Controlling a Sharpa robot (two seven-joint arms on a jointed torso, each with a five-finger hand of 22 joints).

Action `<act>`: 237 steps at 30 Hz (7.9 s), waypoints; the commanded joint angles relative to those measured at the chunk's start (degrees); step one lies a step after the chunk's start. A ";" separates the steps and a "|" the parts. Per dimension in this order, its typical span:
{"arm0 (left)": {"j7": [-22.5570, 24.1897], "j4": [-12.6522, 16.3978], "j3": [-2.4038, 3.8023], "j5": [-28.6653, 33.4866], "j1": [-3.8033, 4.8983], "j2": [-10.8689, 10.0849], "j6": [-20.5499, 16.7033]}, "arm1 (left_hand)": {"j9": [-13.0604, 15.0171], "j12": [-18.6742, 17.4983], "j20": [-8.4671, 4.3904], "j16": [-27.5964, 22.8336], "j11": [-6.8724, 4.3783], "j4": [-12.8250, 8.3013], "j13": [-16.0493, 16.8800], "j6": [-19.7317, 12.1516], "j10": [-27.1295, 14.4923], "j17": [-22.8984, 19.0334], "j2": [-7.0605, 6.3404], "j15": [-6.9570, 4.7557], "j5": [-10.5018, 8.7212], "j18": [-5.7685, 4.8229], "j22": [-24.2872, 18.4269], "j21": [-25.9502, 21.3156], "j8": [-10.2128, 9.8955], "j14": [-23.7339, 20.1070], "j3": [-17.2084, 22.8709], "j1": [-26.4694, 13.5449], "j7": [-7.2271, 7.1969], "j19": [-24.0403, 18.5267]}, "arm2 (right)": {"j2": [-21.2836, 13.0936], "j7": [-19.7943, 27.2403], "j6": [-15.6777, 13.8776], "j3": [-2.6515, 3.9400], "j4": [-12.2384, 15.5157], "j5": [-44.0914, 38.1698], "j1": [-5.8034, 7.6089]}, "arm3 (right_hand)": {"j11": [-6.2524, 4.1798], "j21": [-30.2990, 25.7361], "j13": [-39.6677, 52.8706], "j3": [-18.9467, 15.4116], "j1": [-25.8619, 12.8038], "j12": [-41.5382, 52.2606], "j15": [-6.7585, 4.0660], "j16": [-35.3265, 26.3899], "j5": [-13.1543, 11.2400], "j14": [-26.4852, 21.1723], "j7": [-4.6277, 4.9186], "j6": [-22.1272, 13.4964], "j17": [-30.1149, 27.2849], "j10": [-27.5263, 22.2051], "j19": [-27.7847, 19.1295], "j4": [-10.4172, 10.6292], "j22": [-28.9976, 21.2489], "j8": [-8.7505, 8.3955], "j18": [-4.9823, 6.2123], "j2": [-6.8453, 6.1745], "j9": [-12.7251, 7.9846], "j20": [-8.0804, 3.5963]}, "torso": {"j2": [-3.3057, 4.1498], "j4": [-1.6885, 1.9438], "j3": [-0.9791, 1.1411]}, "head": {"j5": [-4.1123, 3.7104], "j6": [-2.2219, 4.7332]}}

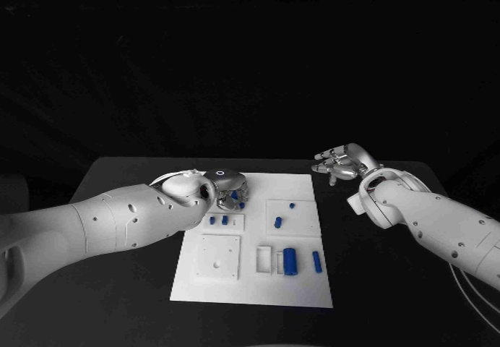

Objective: Assemble the parts on the task board

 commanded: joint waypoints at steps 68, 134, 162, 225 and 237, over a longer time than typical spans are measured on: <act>0.72 -3.50 0.02 0.76 -1.77 1.95 -1.29 | 0.34 -0.23 -1.00 2.04 -2.09 -0.04 0.01 8.72 7.91 0.46 6.60 -0.82 0.74 0.81 1.24 4.14 -0.03 3.98 -1.22 0.60 -0.46 0.86 | 0.31 0.68 0.49 0.04 0.33 0.13 -0.02 | 0.36 -0.19 -0.05 0.45 -0.47 -0.50 0.29 0.64 0.37 -0.30 0.14 -0.07 -0.57 -0.03 1.17 0.26 -0.37 0.00 1.17 -0.06 0.08 0.35 | -0.07 0.05 0.00 | -0.37 -0.38; -0.82 4.12 3.01 6.05 -2.42 -8.24 -2.67 | 0.19 -0.23 -1.59 0.87 -2.14 -2.10 0.01 8.74 7.94 0.93 6.72 -1.17 0.69 0.42 1.12 5.93 -0.13 4.61 -1.08 0.27 -0.41 0.32 | -0.43 0.65 0.19 0.03 0.31 0.13 -0.02 | 0.39 -0.25 -0.05 0.57 -0.44 -0.52 0.34 0.61 0.47 -0.56 0.14 -0.01 -0.87 -0.10 0.96 0.27 -0.60 0.01 1.15 -0.13 0.08 0.40 | -0.24 0.25 0.06 | 0.16 -0.13; -0.91 3.93 2.86 6.06 -2.73 -8.13 -1.79 | 0.20 -0.23 -1.58 0.70 -2.14 -2.06 0.02 8.74 7.95 1.00 6.81 -1.16 0.64 0.43 1.10 5.98 -0.11 4.57 -1.08 0.30 -0.40 0.22 | -0.46 0.65 0.17 0.03 0.31 0.13 -0.02 | 0.39 -0.25 -0.05 0.57 -0.44 -0.52 0.34 0.61 0.47 -0.56 0.14 -0.01 -0.87 -0.10 0.96 0.27 -0.60 0.01 1.15 -0.13 0.08 0.40 | -0.23 0.28 0.06 | 0.08 -0.35; -1.73 3.04 1.31 5.11 -2.75 -7.81 -2.14 | -0.20 -0.23 -1.31 -0.13 -1.89 -3.22 0.01 -1.20 7.10 0.76 4.76 -0.92 -0.26 0.43 1.13 6.40 -0.30 3.78 -0.41 0.68 -0.89 -0.49 | -0.52 0.82 0.52 0.03 0.41 0.13 -0.05 | 1.56 -0.31 -0.18 0.39 -0.42 -2.07 0.99 0.66 0.41 -0.90 0.58 -0.81 -1.23 -3.54 0.78 0.05 -1.15 -0.02 1.61 -0.48 0.05 0.89 | -0.22 0.30 -0.03 | -0.25 -0.42; -1.65 3.01 1.35 5.19 -2.75 -8.26 -4.67 | -0.24 -0.25 -1.05 -0.49 -1.23 -2.91 -0.02 -6.82 5.42 0.57 3.21 -0.53 -0.38 0.59 1.08 6.10 -0.35 3.61 0.43 0.61 -1.81 -0.55 | -0.60 0.73 1.95 0.03 0.76 -0.14 -0.16 | 2.03 -0.17 -0.24 0.19 0.46 -2.32 1.30 0.98 -0.11 -0.81 0.79 -0.80 -1.33 -4.98 1.07 -1.06 -1.32 -0.02 2.30 -0.42 0.06 1.29 | -0.25 0.30 -0.02 | -0.32 -0.28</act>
